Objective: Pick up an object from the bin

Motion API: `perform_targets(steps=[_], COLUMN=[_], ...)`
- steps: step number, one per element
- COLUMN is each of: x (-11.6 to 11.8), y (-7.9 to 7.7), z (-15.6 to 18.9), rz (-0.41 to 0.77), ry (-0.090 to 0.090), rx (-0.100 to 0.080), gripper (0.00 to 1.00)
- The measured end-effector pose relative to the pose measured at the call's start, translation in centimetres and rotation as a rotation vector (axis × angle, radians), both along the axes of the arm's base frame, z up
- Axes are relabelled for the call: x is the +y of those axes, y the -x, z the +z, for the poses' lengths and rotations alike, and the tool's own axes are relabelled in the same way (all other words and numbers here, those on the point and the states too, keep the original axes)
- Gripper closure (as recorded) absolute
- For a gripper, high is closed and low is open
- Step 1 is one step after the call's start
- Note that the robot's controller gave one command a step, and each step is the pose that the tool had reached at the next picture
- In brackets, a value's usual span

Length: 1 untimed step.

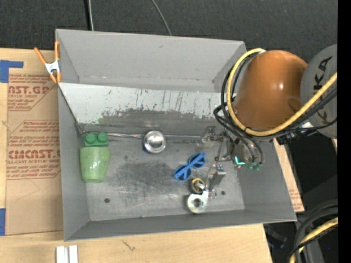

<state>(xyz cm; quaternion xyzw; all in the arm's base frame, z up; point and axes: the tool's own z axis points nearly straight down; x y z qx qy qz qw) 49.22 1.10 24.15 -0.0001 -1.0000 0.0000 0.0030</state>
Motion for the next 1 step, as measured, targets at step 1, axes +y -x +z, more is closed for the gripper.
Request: perform_targets(steps=[1], x=[-3.8], y=[-5.76], z=[-16.62], rz=[0.703], ry=[-0.001], rx=[-0.008], gripper=[0.0])
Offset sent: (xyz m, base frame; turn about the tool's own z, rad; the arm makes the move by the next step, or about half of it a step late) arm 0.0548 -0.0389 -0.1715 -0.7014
